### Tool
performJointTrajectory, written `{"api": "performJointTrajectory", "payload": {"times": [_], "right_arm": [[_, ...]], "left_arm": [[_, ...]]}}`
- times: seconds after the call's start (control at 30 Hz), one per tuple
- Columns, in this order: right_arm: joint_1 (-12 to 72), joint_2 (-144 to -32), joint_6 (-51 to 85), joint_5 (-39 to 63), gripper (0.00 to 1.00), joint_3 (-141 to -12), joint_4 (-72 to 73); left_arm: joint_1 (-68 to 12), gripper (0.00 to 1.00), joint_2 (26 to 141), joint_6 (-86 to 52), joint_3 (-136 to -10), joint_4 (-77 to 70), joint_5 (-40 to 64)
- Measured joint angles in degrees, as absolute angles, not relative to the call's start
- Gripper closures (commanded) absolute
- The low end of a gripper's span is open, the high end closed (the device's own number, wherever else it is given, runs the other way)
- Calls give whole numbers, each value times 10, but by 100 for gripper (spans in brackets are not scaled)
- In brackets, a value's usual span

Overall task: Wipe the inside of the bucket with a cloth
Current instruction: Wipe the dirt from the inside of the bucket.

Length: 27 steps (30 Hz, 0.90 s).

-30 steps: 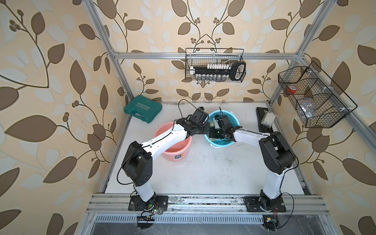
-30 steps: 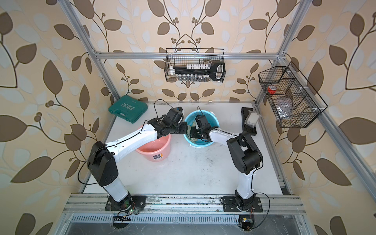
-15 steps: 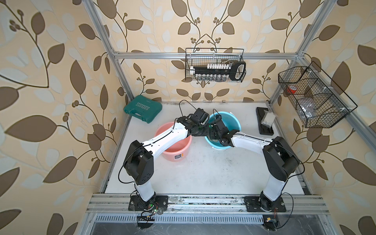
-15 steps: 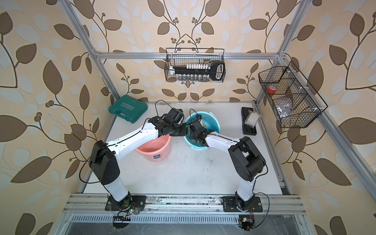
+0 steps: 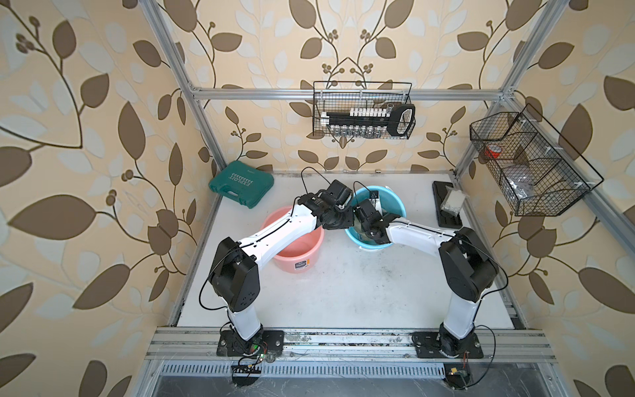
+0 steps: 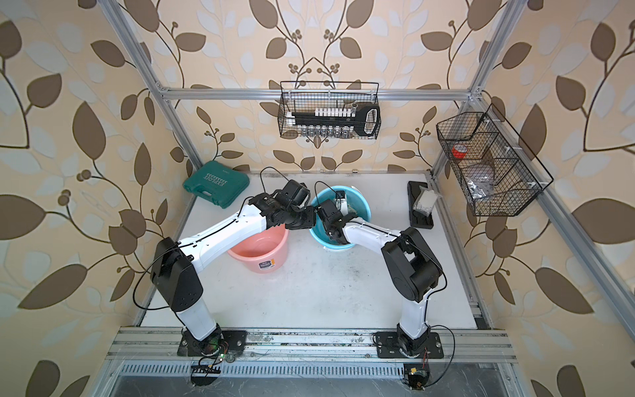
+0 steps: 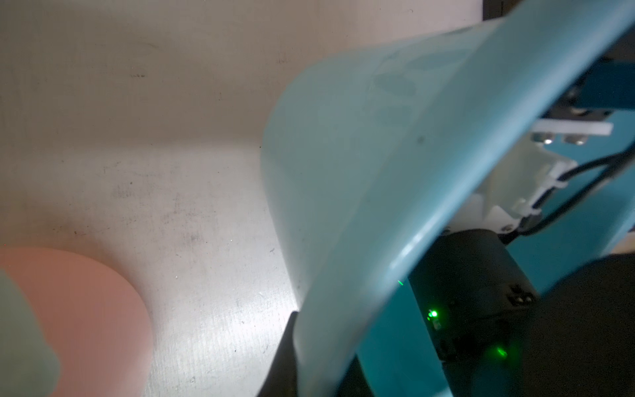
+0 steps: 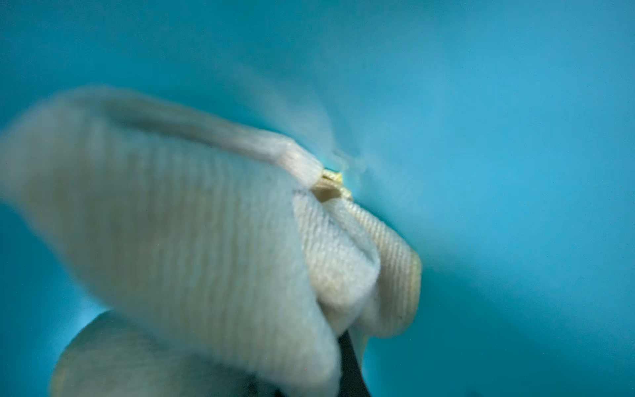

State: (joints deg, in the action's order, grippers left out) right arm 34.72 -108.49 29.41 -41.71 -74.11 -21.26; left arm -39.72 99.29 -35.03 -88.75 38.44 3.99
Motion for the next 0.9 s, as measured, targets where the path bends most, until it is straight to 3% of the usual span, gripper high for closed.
{"api": "performJointTrajectory", "payload": {"times": [0.13, 0.33, 0.67, 0.9], "right_arm": [[343, -1133, 298, -392, 100, -799, -290], [327, -1157, 270, -260, 100, -819, -340], [307, -1138, 265, 77, 100, -800, -258], [289, -1108, 300, 203, 100, -777, -203]], "left_arm": [[-397, 100, 993, -352, -888, 385, 23], [-398, 100, 993, -333, -888, 398, 9], [-398, 100, 993, -316, -877, 392, -5], [-398, 100, 986, -314, -868, 388, -38]]}}
